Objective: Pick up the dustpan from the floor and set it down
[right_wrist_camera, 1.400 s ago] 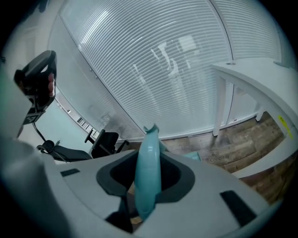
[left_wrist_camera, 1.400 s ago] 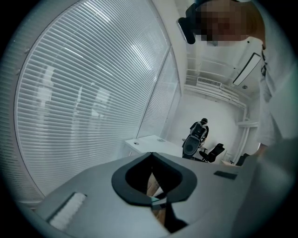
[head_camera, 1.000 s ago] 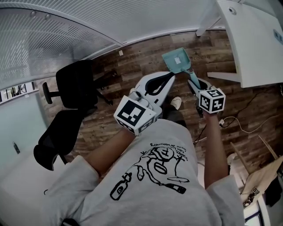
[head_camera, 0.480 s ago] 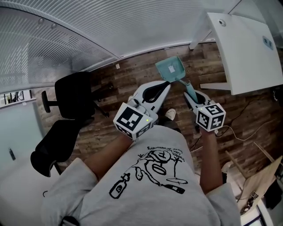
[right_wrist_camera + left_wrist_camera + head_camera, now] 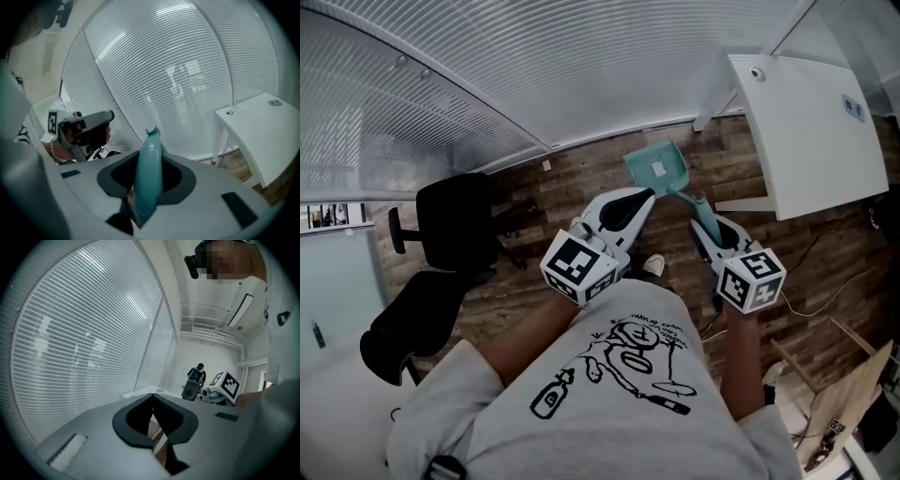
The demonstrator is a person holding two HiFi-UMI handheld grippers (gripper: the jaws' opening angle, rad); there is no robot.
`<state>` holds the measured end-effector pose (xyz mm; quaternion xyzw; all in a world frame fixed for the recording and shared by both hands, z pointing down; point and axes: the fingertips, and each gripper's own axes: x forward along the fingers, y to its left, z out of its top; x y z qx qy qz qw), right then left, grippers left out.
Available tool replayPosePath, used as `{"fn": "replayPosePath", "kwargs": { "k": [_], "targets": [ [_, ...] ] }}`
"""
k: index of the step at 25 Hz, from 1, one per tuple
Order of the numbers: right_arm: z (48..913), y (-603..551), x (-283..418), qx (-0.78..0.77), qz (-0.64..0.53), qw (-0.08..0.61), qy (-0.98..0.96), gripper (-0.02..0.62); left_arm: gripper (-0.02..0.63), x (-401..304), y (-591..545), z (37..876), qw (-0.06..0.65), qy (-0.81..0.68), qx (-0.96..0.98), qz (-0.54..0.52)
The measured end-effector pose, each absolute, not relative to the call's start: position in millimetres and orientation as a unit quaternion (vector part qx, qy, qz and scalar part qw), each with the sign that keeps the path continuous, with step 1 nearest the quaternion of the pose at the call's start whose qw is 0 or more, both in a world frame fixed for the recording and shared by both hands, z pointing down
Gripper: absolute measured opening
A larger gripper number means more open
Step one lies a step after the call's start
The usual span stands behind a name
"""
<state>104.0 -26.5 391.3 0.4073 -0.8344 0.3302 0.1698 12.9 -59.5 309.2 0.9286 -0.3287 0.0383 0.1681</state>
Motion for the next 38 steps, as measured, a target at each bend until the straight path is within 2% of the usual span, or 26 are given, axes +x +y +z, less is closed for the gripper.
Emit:
{"fn": "replayPosePath", "kwargs": {
  "k": [11,38],
  "targets": [
    [342.1,-17.0,106.1,0.417,0.306,0.164,-0.840,0.086,0.002,6.6,-64.7,300.3,0.163,-0.330,0.929,0.029],
    [352.1,-20.0,102.0,0.415,0.314,0.165,-0.838,0.083,0.002,0.2,-63.3,306.0,0.167,-0.326,0.930,0.039]
  ]
}}
